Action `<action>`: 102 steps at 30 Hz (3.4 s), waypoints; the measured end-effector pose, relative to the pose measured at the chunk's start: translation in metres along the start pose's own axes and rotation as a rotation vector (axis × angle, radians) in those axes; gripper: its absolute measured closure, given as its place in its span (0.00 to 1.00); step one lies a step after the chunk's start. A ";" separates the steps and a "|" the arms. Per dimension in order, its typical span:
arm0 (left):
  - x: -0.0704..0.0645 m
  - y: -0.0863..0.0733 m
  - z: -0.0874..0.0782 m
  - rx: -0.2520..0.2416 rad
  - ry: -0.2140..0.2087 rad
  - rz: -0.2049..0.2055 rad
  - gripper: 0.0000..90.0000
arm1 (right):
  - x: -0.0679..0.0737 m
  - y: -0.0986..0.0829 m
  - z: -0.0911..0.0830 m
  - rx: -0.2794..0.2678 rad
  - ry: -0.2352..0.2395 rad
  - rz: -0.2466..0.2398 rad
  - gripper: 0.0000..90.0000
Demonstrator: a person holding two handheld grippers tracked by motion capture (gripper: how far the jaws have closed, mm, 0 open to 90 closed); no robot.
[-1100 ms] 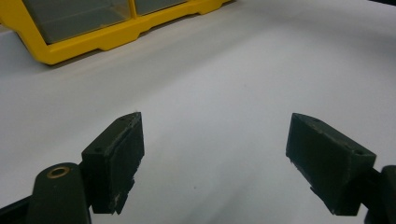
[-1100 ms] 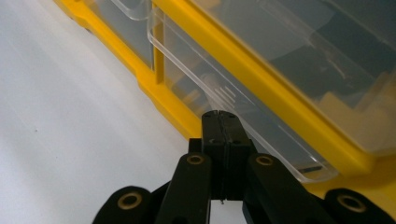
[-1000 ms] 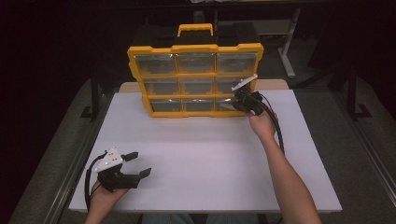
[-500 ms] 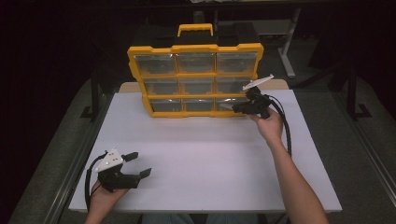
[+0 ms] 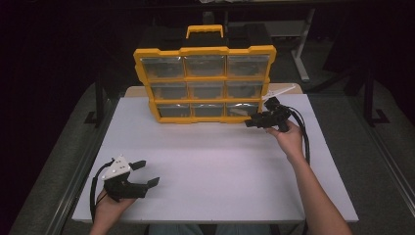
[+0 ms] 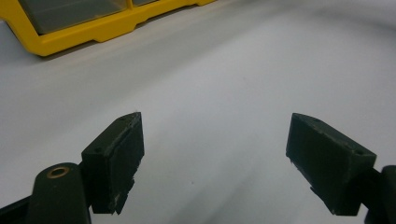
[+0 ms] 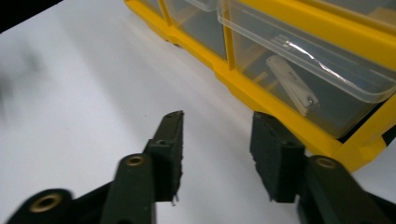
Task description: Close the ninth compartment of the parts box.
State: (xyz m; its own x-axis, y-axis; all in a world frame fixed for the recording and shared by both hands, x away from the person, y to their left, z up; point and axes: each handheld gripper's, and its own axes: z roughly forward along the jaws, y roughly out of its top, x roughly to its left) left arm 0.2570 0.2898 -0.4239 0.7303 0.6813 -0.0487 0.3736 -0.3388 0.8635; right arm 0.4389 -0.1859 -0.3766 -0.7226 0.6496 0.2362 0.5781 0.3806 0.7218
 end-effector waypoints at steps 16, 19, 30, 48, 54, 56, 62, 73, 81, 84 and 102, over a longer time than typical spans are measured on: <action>0.002 -0.001 0.001 0.026 0.002 -0.004 0.21 | 0.012 -0.019 -0.009 -0.047 0.010 0.017 0.32; 0.002 -0.002 0.001 0.023 0.001 -0.011 0.20 | 0.015 -0.023 -0.009 -0.040 0.007 0.011 0.26; 0.003 -0.002 0.001 0.025 0.003 -0.013 0.19 | 0.023 -0.035 -0.013 -0.052 -0.023 0.002 0.17; 0.003 -0.002 0.001 0.037 0.002 -0.017 0.19 | 0.035 -0.055 -0.021 -0.083 -0.056 -0.020 0.15; 0.005 -0.002 -0.001 0.049 0.007 -0.010 0.19 | 0.036 -0.062 -0.021 -0.091 -0.057 -0.015 0.15; 0.005 -0.003 0.000 0.048 0.006 -0.011 0.19 | 0.037 -0.064 -0.022 -0.097 -0.058 -0.013 0.15; 0.005 -0.003 0.000 0.050 0.007 -0.011 0.19 | 0.036 -0.065 -0.025 -0.105 -0.048 -0.009 0.15; 0.005 -0.003 0.001 0.039 0.007 -0.020 0.19 | 0.042 -0.070 -0.031 -0.113 -0.070 -0.043 0.15; 0.005 -0.004 0.001 0.040 0.010 -0.023 0.19 | 0.043 -0.078 -0.034 -0.110 -0.072 -0.037 0.15; 0.006 -0.004 -0.001 0.048 0.012 -0.021 0.19 | 0.044 -0.081 -0.036 -0.113 -0.070 -0.036 0.15; 0.006 -0.004 0.001 0.046 0.015 -0.024 0.19 | 0.043 -0.103 -0.048 -0.132 -0.086 -0.036 0.15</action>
State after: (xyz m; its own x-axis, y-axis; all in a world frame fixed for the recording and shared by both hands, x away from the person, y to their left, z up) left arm 0.2603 0.2944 -0.4285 0.7125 0.6990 -0.0610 0.4167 -0.3516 0.8383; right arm 0.3300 -0.2290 -0.4099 -0.7035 0.6934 0.1558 0.4933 0.3186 0.8094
